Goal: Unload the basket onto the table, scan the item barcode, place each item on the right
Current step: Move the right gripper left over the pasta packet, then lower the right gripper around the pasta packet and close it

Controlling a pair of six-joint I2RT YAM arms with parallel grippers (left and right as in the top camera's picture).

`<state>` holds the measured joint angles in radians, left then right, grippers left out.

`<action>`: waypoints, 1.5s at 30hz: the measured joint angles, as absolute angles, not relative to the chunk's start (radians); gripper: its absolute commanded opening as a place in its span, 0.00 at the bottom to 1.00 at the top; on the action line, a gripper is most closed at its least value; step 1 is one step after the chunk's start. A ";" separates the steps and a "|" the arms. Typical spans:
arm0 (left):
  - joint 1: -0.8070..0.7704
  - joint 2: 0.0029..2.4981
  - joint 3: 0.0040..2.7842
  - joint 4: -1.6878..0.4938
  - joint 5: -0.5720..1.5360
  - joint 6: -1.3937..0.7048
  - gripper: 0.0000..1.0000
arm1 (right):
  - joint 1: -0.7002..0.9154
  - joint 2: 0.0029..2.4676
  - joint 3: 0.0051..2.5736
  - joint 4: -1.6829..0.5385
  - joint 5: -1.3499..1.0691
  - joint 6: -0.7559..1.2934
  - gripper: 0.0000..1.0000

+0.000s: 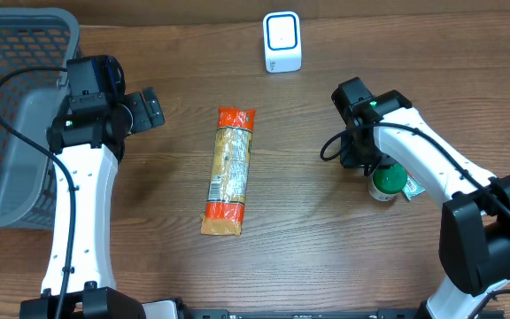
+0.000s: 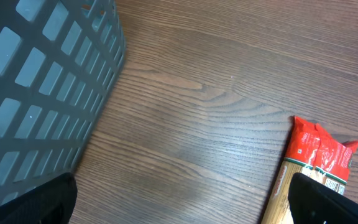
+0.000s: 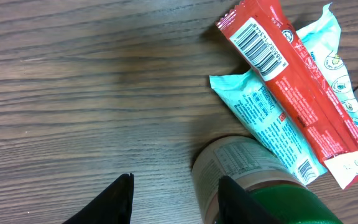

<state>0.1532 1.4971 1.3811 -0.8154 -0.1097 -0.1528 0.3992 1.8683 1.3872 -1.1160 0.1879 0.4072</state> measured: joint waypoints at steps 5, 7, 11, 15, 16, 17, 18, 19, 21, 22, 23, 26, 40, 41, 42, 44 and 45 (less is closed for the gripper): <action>0.153 1.497 1.381 -0.815 -0.109 -0.153 1.00 | 0.410 1.868 1.407 -1.111 0.072 0.382 0.48; 0.153 1.497 1.381 -0.815 -0.110 -0.153 1.00 | 0.428 1.868 1.448 -1.100 0.001 0.375 0.51; 0.153 1.497 1.381 -0.815 -0.110 -0.153 1.00 | 0.487 1.868 1.511 -0.984 -0.128 0.366 0.62; 0.153 1.497 1.381 -0.815 -0.110 -0.153 1.00 | 0.574 1.868 1.516 -0.858 -0.202 0.369 0.91; 0.153 1.497 1.381 -0.815 -0.110 -0.153 1.00 | 0.592 1.868 1.516 -0.834 -0.210 0.371 0.98; 0.153 1.497 1.381 -0.815 -0.110 -0.153 1.00 | 0.623 1.868 1.514 -0.791 -0.224 0.384 1.00; 0.153 1.497 1.381 -0.815 -0.110 -0.153 1.00 | 0.628 1.868 1.514 -0.783 -0.226 0.379 1.00; 0.153 1.497 1.381 -0.815 -0.110 -0.153 1.00 | 0.646 1.868 1.510 -0.750 -0.231 0.386 1.00; 0.153 1.497 1.381 -0.815 -0.110 -0.153 1.00 | 0.669 1.868 1.506 -0.705 -0.235 0.391 1.00; 0.153 1.497 1.381 -0.815 -0.109 -0.153 1.00 | 0.676 1.868 1.505 -0.692 -0.239 0.392 1.00; 0.153 1.497 1.381 -0.815 -0.110 -0.153 1.00 | 0.680 1.868 1.505 -0.686 -0.243 0.392 1.00; 0.153 1.497 1.381 -0.815 -0.109 -0.153 1.00 | 0.683 1.868 1.505 -0.681 -0.251 0.397 1.00; 0.153 1.497 1.381 -0.815 -0.110 -0.153 1.00 | 0.683 1.868 1.503 -0.654 -0.139 0.465 0.87; 0.153 1.497 1.381 -0.815 -0.110 -0.153 1.00 | 0.683 1.868 1.503 -0.653 -0.125 0.467 0.87; 0.153 1.497 1.381 -0.815 -0.110 -0.153 1.00 | 0.683 1.868 1.503 -0.654 -0.119 0.467 0.87; 0.153 1.497 1.381 -0.815 -0.110 -0.153 1.00 | 0.683 1.868 1.503 -0.653 -0.109 0.467 0.87; 0.153 1.497 1.381 -0.815 -0.110 -0.153 1.00 | 0.683 1.868 1.503 -0.654 -0.105 0.467 0.87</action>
<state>0.1532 1.4971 1.3811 -0.8154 -0.1097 -0.1528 0.6830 1.8683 1.5028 -0.6537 -0.1047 0.4675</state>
